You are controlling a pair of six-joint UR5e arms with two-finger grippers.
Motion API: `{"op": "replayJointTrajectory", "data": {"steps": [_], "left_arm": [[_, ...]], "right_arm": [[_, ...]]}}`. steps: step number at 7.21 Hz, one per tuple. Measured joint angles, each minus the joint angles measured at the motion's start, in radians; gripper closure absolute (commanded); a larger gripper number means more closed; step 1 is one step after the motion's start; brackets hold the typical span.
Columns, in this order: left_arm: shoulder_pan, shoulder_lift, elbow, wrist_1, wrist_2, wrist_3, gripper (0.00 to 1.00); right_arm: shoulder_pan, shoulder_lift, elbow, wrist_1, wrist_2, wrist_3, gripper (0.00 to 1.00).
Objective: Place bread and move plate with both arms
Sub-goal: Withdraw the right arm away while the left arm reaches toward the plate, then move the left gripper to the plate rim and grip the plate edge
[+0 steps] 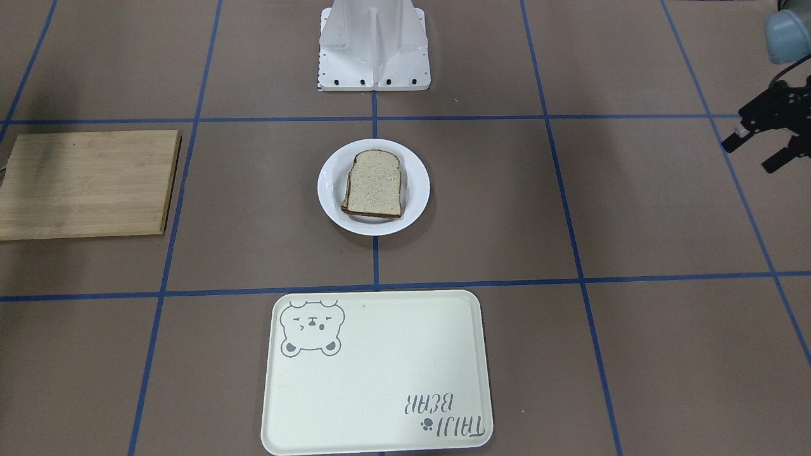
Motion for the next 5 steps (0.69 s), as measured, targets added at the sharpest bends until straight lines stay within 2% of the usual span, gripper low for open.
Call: {"op": "replayJointTrajectory", "data": {"steps": [2, 3, 5], "left_arm": [[0.113, -0.035, 0.016, -0.144, 0.045, -0.181, 0.02], [0.203, -0.049, 0.018, -0.206, 0.131, -0.253, 0.02], [0.433, -0.124, 0.035, -0.258, 0.376, -0.367, 0.02]], "right_arm": [[0.046, -0.077, 0.000, -0.003, -0.002, -0.059, 0.00], [0.051, -0.091, 0.000, -0.001, -0.001, -0.065, 0.00], [0.053, -0.096, -0.001, 0.001, 0.001, -0.066, 0.00]]}}
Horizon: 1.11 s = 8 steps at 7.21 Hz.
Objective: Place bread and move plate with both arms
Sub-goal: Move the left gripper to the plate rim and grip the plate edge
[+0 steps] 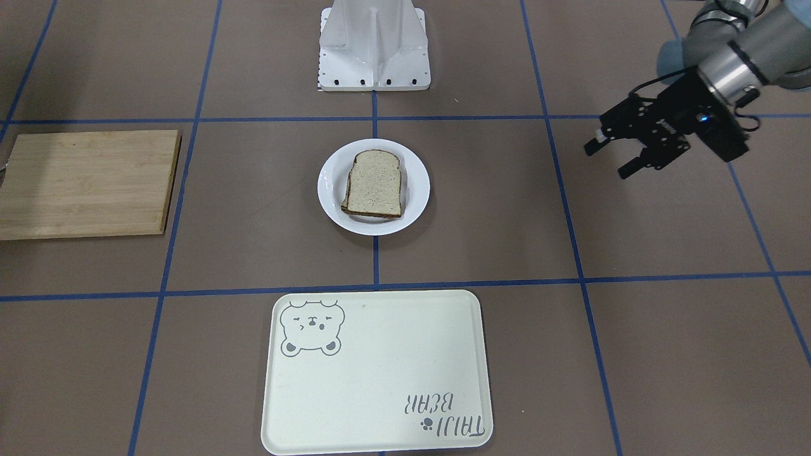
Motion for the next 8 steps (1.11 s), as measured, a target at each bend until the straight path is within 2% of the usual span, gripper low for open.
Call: {"op": "replayJointTrajectory", "data": {"steps": [2, 5, 8], "left_arm": [[0.175, -0.097, 0.056, -0.012, 0.172, -0.053, 0.05], [0.328, -0.184, 0.116, -0.013, 0.316, -0.099, 0.34], [0.375, -0.222, 0.166, -0.016, 0.364, -0.110, 0.38]], "right_arm": [[0.000, 0.001, -0.002, -0.001, 0.000, 0.005, 0.00], [0.001, 0.002, -0.003, -0.006, 0.000, 0.010, 0.00], [0.001, 0.005, -0.004, -0.010, -0.001, 0.012, 0.00]]}}
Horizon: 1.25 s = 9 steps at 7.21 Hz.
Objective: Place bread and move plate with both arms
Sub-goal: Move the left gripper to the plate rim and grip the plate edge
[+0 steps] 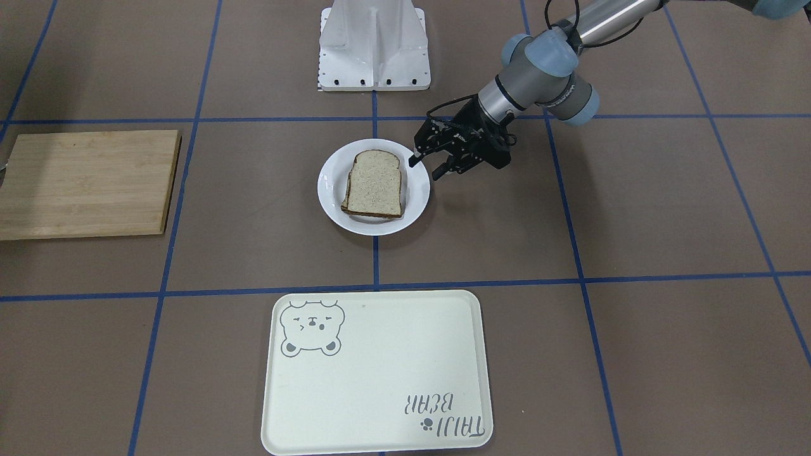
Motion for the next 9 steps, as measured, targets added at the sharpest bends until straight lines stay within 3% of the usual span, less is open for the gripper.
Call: {"op": "replayJointTrajectory", "data": {"steps": [4, 6, 9], "left_arm": [[0.002, 0.002, 0.034, -0.009, 0.001, -0.008, 0.44], [0.008, -0.005, 0.092, -0.084, 0.001, -0.019, 0.53], [0.032, -0.030, 0.126, -0.150, 0.001, -0.092, 0.85]], "right_arm": [[0.000, 0.005, 0.002, 0.000, 0.005, 0.002, 0.00], [0.000, 0.006, 0.003, 0.000, 0.012, 0.004, 0.00], [0.000, 0.007, 0.003, 0.001, 0.014, 0.004, 0.00]]}}
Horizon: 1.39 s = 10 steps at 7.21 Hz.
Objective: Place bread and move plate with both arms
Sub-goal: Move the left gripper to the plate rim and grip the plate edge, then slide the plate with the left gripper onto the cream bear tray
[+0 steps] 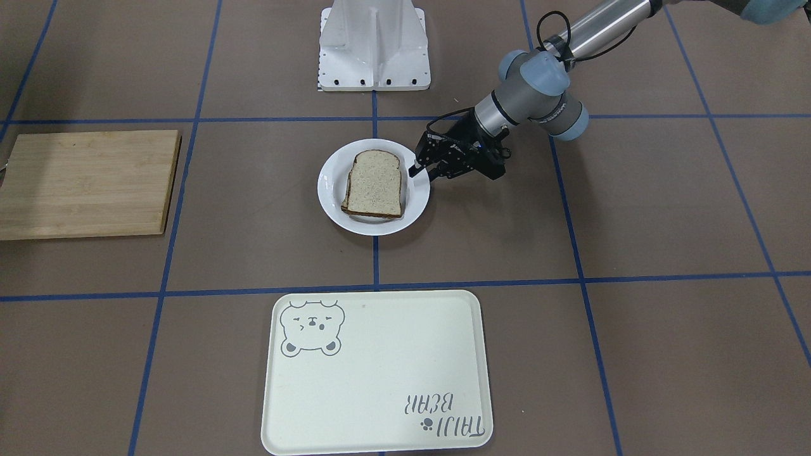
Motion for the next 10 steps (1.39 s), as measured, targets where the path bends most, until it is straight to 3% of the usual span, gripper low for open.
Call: {"op": "replayJointTrajectory", "data": {"steps": [2, 3, 10], "left_arm": [[0.012, -0.001, 0.003, -0.023, 0.003, -0.029, 0.91], [0.014, 0.002, 0.005, -0.027, 0.010, -0.034, 1.00], [0.017, 0.010, -0.005, -0.092, 0.024, -0.233, 1.00]], "right_arm": [[0.000, 0.000, 0.001, 0.001, 0.000, 0.000, 0.00], [0.000, 0.000, 0.002, 0.004, 0.001, 0.000, 0.00], [-0.001, 0.005, 0.002, 0.011, 0.001, 0.000, 0.00]]}}
